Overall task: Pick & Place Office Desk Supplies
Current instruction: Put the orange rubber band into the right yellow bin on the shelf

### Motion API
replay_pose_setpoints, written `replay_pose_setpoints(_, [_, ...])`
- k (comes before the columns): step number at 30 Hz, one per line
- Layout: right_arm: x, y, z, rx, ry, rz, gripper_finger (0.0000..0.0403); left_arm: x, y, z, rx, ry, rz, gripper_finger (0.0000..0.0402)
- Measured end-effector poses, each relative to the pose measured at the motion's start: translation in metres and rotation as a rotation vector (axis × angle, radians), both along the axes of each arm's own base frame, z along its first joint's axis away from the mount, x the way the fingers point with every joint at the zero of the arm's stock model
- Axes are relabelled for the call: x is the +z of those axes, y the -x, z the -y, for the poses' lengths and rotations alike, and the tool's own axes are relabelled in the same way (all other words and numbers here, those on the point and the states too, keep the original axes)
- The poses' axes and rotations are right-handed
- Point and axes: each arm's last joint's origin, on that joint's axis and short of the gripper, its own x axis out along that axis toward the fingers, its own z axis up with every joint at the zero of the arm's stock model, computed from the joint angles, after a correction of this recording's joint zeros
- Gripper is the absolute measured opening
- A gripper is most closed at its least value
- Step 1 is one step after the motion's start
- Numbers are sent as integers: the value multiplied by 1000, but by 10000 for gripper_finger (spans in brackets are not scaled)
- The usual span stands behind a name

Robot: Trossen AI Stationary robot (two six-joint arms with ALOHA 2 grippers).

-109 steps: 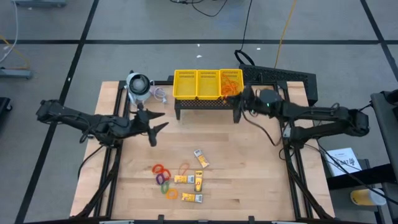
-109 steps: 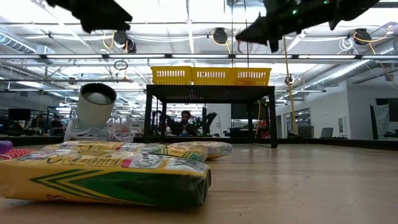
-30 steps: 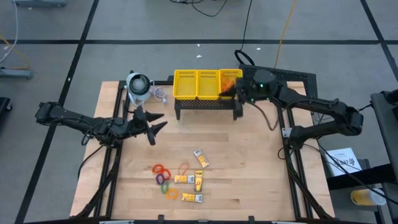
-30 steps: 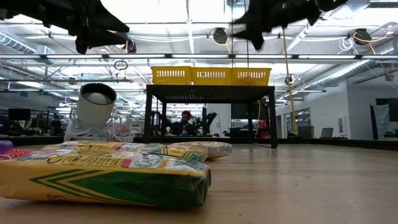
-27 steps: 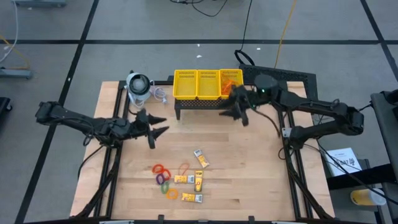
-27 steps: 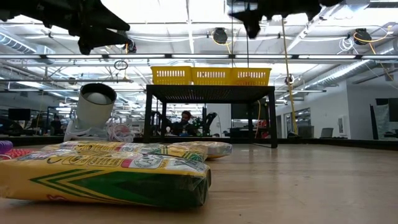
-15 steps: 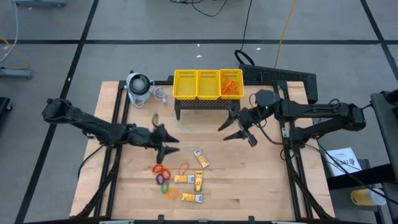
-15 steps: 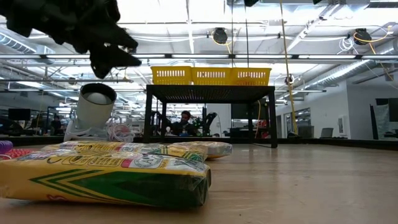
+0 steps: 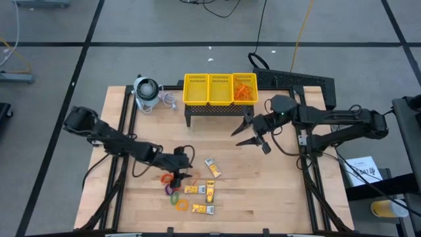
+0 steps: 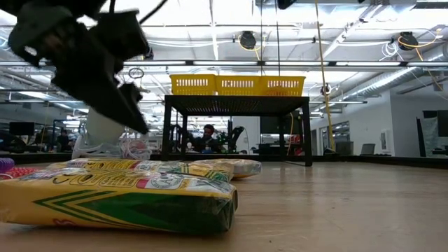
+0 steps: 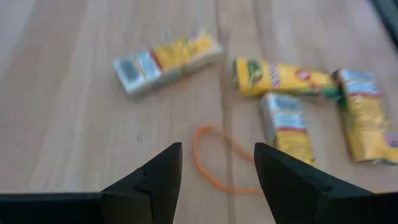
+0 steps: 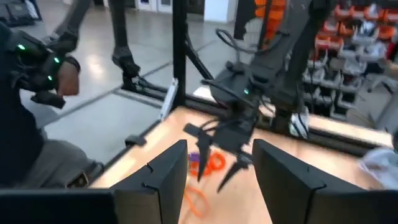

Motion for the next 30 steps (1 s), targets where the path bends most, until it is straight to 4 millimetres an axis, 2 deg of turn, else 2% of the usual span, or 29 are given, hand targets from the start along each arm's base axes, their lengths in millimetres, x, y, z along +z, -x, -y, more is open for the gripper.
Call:
replay_pose_setpoints(8, [-19, 21, 8, -157, 26, 15, 171, -21, -4, 1, 41, 3, -78, 207])
replay_pose_setpoints(18, [-48, 51, 4, -188, 27, 215, 171, -44, -12, 4, 107, -12, -97, 207])
replay_pose_setpoints(24, [-71, 65, 4, -231, 32, 338, 171, -56, -9, 10, 167, -105, -106, 206])
replay_pose_setpoints(30, [-82, 75, 2, -238, 4, 402, 171, -67, -4, 15, 173, -166, -150, 164])
